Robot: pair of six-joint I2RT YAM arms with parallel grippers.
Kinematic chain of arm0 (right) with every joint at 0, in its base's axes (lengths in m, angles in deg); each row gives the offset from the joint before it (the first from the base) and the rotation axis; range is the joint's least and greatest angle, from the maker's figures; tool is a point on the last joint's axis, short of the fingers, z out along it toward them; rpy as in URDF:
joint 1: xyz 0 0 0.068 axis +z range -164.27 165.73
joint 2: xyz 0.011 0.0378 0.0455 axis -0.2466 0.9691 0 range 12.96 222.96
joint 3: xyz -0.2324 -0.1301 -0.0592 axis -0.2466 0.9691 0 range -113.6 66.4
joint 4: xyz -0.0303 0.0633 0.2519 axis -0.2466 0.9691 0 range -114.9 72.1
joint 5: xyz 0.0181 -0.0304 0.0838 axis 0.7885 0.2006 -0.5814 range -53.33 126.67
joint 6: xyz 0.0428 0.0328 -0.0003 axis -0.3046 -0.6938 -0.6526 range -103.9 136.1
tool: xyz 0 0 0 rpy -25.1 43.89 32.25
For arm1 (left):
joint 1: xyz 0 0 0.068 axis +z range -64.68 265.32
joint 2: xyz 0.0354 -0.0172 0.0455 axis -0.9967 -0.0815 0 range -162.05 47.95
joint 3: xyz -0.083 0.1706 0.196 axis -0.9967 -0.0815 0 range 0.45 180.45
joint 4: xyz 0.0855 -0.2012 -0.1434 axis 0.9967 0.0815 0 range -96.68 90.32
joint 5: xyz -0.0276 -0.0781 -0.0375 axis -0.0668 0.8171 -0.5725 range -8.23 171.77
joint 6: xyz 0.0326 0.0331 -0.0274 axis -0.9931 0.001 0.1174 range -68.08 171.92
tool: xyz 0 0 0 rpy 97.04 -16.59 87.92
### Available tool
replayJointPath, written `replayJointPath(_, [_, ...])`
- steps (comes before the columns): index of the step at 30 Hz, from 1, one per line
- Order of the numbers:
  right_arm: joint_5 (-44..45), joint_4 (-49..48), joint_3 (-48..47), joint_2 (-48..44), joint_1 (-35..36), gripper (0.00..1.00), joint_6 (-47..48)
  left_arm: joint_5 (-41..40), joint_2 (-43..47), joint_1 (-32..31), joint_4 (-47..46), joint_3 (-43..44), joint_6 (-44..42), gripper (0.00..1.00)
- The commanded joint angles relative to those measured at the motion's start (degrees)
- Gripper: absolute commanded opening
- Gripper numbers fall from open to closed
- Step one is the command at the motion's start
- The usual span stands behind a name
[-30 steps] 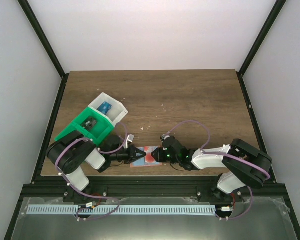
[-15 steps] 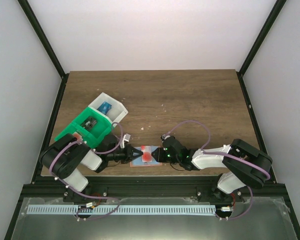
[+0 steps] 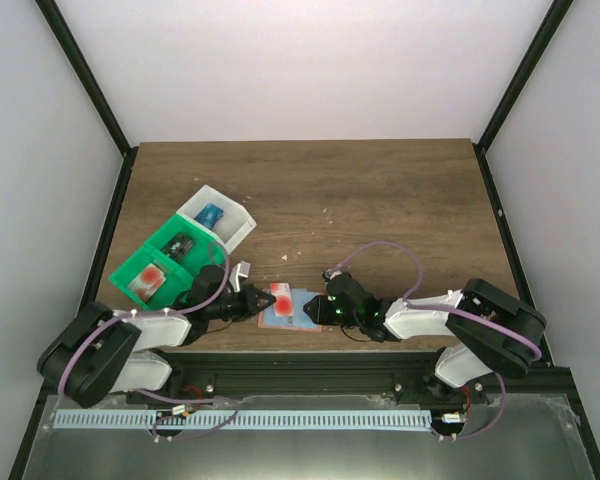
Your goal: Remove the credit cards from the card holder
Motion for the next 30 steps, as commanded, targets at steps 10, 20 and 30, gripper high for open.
replayJointPath(10, [-2.91,2.53,-2.69,-4.66,-0.35,0.25,-0.28,-8.35,15.72,1.10,16.33,4.73,-6.31,0.00])
replayJointPath(20, [-10.82,-3.39,-2.42,-13.87,-0.94,0.32,-7.72,6.76,14.79,1.06,-4.66,2.52,5.82,0.00])
replayJointPath(30, [-10.30,-15.98,1.97,-17.74,-0.93,0.40,-22.61,12.62,14.26,0.59,-19.59,0.48,14.62,0.00])
